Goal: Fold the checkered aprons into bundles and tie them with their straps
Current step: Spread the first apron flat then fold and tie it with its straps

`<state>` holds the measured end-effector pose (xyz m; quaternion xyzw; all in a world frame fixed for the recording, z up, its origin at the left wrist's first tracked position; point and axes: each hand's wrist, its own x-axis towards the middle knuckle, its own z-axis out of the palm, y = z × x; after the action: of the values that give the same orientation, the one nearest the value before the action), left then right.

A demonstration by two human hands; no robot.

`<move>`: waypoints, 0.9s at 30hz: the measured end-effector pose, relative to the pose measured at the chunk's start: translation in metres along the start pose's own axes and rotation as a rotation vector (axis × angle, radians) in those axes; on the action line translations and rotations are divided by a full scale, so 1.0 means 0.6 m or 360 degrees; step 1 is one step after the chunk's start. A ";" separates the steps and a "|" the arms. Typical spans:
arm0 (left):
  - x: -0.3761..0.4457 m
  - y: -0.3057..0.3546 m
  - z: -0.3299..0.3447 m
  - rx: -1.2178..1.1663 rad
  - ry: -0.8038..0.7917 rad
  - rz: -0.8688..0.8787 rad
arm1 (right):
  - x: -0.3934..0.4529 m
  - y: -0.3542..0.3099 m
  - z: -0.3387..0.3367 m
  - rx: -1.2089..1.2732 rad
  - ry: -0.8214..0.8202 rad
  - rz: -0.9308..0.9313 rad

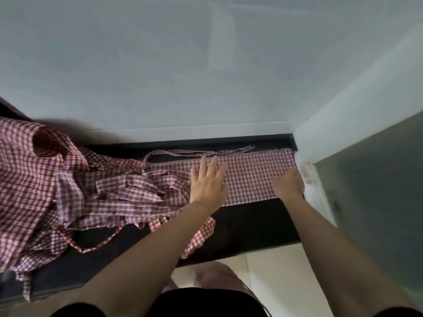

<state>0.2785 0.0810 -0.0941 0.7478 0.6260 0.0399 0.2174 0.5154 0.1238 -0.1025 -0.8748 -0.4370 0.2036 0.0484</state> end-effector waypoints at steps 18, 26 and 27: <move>0.072 0.055 0.044 0.0300 -0.0668 -0.0515 | 0.082 0.033 -0.013 -0.0378 -0.0219 -0.0115; 0.074 0.055 0.039 0.0217 -0.0660 -0.0501 | 0.089 0.004 -0.060 0.0924 -0.0920 0.0503; 0.073 0.056 0.039 0.0212 -0.0667 -0.0499 | 0.092 0.004 -0.070 0.0995 -0.1042 0.0546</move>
<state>0.3264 0.1122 -0.1120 0.6463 0.6768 -0.1912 0.2960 0.5636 0.1695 -0.0822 -0.7677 -0.1965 0.5948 0.1347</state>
